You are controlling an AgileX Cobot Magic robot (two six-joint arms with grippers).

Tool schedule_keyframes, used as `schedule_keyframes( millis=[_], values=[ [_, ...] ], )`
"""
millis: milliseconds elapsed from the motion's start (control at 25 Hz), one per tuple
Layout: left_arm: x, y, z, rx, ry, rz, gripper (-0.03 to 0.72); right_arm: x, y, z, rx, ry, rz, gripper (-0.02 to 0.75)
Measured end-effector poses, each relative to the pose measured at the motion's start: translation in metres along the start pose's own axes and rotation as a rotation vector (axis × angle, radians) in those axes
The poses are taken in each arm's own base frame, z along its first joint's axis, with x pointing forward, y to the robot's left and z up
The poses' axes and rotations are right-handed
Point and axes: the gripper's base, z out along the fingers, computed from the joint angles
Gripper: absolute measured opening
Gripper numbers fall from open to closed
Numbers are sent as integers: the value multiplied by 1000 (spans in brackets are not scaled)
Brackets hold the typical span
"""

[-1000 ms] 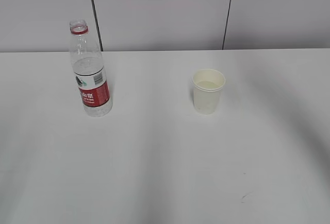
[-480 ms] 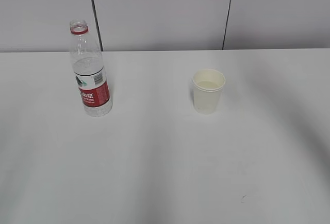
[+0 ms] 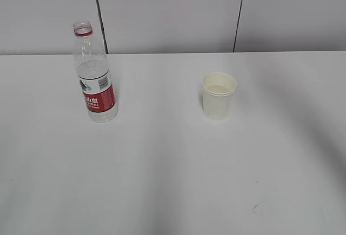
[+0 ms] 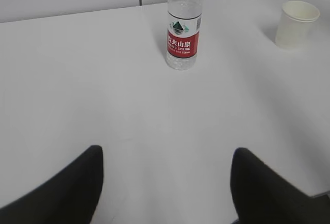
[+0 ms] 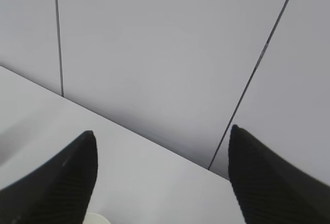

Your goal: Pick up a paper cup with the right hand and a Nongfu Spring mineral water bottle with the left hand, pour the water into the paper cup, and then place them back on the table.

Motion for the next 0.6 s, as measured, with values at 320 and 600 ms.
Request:
schedule_keyframes(
  millis=[320,600],
  values=[
    [2,3,0,-29,2,-72,467,0,0,0,2,0,0,582],
    [1,1,0,-13,1,-91,467,0,-2,0,27,0,1,582]
  ],
)
